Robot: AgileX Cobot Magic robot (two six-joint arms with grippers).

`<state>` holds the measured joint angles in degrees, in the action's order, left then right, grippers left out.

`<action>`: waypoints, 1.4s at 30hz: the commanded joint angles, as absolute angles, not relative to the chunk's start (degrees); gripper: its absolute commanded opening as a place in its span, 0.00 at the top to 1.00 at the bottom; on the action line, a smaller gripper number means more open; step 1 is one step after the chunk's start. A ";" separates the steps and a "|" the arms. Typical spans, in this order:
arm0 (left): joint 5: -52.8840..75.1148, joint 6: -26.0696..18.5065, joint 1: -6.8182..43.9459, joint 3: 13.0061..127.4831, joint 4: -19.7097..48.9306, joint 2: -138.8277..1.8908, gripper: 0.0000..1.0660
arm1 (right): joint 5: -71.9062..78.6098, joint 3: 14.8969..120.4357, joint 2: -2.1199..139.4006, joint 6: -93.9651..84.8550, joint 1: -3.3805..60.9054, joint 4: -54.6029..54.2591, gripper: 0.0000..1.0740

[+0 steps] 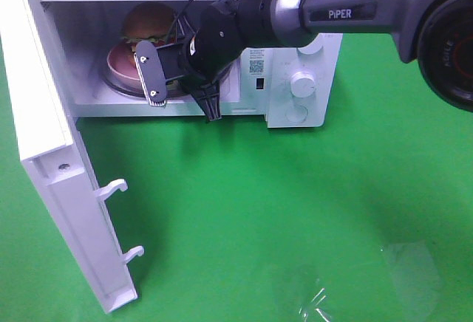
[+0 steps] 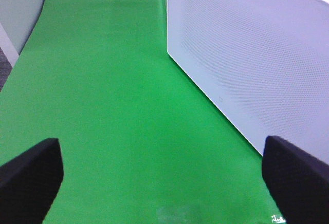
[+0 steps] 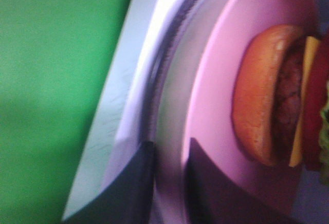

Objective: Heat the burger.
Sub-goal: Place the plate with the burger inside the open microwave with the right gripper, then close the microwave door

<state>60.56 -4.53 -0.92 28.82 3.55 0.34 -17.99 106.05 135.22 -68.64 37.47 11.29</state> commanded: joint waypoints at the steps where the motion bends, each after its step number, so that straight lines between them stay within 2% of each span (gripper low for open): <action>1: 59.70 -4.53 -1.03 28.76 3.78 1.43 0.08 | -16.73 106.74 134.36 -68.93 37.41 11.23 0.72; 2: 59.70 -4.53 -1.03 28.76 3.78 1.43 0.08 | -17.19 106.74 134.36 -68.93 37.41 11.23 0.66; 6: 59.70 -4.53 -1.03 28.76 3.78 1.43 0.08 | -18.68 106.63 134.24 -68.98 37.41 11.23 0.60; 20: 59.70 -4.53 -1.03 28.76 3.78 1.43 0.08 | -18.96 100.90 130.41 -68.98 37.47 10.77 0.57; 30: 59.70 -4.53 -1.03 28.76 3.78 1.43 0.08 | -16.16 90.70 122.96 -68.98 37.59 9.74 0.36; 42: 59.70 -4.53 -1.03 28.76 3.78 1.43 0.08 | -16.04 81.65 116.31 -68.70 38.27 7.85 0.35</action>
